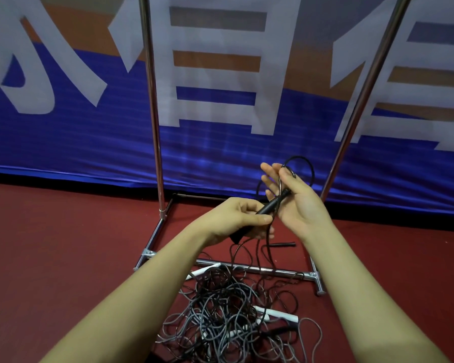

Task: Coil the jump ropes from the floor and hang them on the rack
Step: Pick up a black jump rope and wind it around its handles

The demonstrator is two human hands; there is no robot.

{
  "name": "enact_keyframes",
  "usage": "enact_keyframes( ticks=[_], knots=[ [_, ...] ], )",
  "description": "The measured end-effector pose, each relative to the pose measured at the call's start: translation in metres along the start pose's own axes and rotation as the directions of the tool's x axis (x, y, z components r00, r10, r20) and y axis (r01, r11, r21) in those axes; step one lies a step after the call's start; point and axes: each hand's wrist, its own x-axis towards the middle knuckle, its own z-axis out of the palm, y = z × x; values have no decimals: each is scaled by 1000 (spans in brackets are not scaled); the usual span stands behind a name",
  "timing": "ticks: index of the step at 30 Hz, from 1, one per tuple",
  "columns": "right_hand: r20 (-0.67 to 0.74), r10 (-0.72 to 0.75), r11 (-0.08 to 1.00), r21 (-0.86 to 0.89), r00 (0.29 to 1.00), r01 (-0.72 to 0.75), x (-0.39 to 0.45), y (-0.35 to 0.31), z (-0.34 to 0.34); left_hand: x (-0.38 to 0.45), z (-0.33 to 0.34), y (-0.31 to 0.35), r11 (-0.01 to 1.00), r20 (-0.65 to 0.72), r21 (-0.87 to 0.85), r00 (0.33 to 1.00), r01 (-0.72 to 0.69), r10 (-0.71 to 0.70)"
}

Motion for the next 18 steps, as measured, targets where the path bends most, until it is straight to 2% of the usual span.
enact_keyframes(
  ticks=[3, 6, 8, 11, 13, 15, 18],
  knots=[
    [12, 6, 997, -76, 1000, -5, 3, 3, -4, -4, -3, 5, 999, -60, -53, 998, 3, -6],
    [39, 160, 974, -167, 986, -151, 2, 10, -4, -2, -11, 12, 972, -236, -224, 972, -72, 18],
    [77, 284, 919, -306, 956, -249, -2, 16, -6, -1, -19, 16, 925, -369, -349, 929, -153, 15],
    [203, 375, 840, -487, 905, -239, -10, 22, -5, -2, -30, 20, 885, -479, -410, 878, -220, -3],
    [249, 339, 863, -466, 907, -195, -12, 23, -1, -4, -33, 20, 879, -496, -419, 868, -228, -11],
    [238, 265, 905, -396, 934, -156, -13, 19, 3, -5, -34, 19, 883, -495, -417, 868, -217, -21],
    [196, 158, 975, -188, 968, -121, -11, 10, 6, -5, -37, 15, 953, -476, -281, 879, -112, -37]
  ],
)
